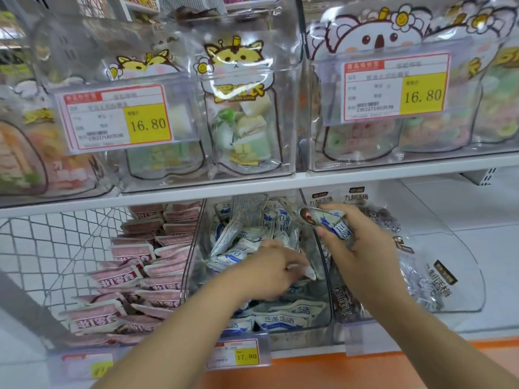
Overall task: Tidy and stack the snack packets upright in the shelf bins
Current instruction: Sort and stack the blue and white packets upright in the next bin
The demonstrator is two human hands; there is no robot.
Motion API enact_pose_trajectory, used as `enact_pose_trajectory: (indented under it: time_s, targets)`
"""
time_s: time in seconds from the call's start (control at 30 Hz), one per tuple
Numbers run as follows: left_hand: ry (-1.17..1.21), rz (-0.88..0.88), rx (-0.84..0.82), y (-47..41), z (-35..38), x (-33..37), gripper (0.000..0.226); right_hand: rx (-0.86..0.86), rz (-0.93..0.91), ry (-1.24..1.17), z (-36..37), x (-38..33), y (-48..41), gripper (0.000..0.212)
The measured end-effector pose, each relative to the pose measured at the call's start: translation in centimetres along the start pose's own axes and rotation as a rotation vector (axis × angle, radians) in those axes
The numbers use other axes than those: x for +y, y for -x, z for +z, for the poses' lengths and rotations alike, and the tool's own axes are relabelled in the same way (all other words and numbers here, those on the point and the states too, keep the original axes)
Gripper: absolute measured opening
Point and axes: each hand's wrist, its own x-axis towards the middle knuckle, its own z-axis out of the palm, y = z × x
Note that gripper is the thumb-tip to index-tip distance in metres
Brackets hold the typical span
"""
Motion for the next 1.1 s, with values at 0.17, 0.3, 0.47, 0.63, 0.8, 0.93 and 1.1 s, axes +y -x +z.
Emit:
enact_pose_trajectory:
  time_s: [0.17,0.3,0.47,0.63,0.8,0.93,1.1]
  targets:
    - [-0.146,-0.020,0.185,1.6,1.9,-0.1,0.042,-0.373,-0.065,0.342,1.2,-1.1,-2.5,0.033]
    - [-0.061,-0.045,0.263,2.3,1.7,-0.9,0.042,-0.650,-0.146,0.766,2.9,-2.1,-4.3,0.039]
    - [0.219,-0.031,0.558,3.7,1.1,-1.7,0.026,-0.916,-0.156,0.902,4.1,-2.6,-6.1,0.030]
    - [0.169,0.064,0.462,3.3,1.6,-1.6,0.050,-1.102,-0.174,0.825,3.6,-2.1,-5.9,0.018]
    - [0.186,0.058,0.462,2.5,2.0,-2.2,0.041,-0.909,0.047,0.521,2.0,-1.4,-7.0,0.027]
    - [0.178,0.064,0.477,2.3,2.2,-2.3,0.037,-0.802,-0.180,0.908,4.4,0.7,-8.8,0.032]
    - [0.178,0.060,0.523,2.1,2.2,-2.6,0.040,-0.674,-0.158,1.019,7.3,1.9,-10.5,0.020]
